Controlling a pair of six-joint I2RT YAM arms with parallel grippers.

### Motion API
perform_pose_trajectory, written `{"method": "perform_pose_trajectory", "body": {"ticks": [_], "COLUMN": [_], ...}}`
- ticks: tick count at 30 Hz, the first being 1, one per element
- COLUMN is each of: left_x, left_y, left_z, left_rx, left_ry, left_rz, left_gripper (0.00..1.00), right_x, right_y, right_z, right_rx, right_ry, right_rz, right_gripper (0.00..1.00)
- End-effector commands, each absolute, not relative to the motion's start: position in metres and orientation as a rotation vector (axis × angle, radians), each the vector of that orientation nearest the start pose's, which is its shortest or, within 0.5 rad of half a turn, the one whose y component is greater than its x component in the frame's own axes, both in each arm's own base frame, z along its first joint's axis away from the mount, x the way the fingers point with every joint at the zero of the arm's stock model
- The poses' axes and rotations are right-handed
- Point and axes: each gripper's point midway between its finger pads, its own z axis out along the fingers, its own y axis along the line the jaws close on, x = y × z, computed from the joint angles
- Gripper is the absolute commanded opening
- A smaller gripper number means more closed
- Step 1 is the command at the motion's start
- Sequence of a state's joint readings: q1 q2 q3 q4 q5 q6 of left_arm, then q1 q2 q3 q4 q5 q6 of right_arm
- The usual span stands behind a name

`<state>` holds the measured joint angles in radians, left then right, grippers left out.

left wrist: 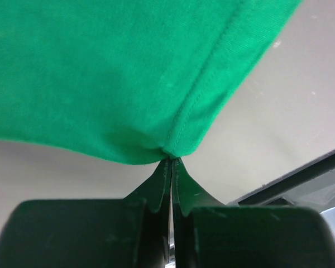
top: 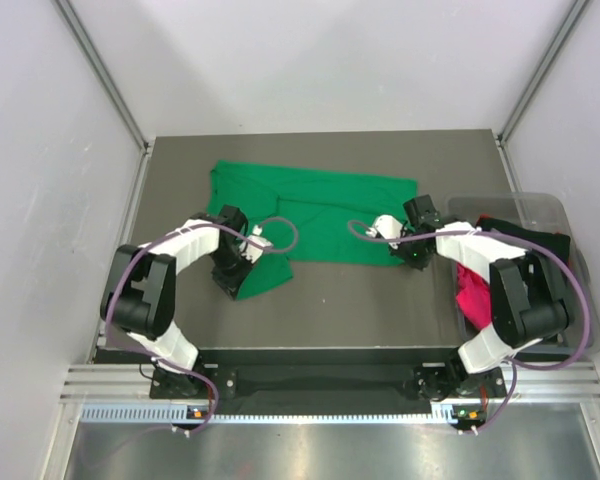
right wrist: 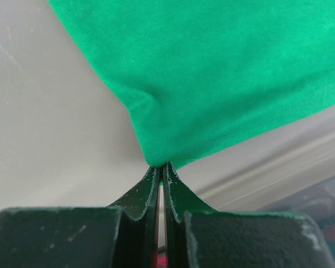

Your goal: Fold and stack the t-shirts

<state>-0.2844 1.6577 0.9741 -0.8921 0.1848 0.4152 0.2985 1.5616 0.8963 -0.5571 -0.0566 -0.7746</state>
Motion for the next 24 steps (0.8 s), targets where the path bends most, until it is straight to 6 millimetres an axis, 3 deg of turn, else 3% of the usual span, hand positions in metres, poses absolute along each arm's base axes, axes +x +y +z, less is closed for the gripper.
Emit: {"method": "perform_pose_trajectory", "body": {"ticks": [1,7,15,19,23,24], "left_x": [0.235,0.253,0.272,0.302,0.329,0.335], "left_y": [-0.087,-0.088,-0.079,-0.056,-0.056,-0.057], "left_z": [0.050,0.091,0.109,0.118,0.130,0.125], "left_rx": [1.059,1.026,0.984,0.914,0.878,0.889], "left_ry": [2.799,2.679,2.619,2.550,2.488,2.498], "left_rz": [-0.270,-0.214,-0.100,0.088,0.089,0.085], "left_gripper": [0.00,0.00,0.00,0.00,0.00,0.00], "right_x": [0.307,0.313,0.341,0.356,0.372,0.375], "right_y": [0.073,0.071,0.064,0.062,0.063,0.063], "right_z": [0.049,0.082,0.128,0.134,0.139,0.139], "right_rx": [-1.332,-1.207,-1.028,-0.974,-0.928,-0.920], "right_ry": [2.341,2.282,2.194,2.198,2.179,2.179], "right_rz": [-0.059,-0.081,-0.151,-0.163,-0.163,-0.162], "right_gripper": [0.00,0.00,0.00,0.00,0.00,0.00]}}
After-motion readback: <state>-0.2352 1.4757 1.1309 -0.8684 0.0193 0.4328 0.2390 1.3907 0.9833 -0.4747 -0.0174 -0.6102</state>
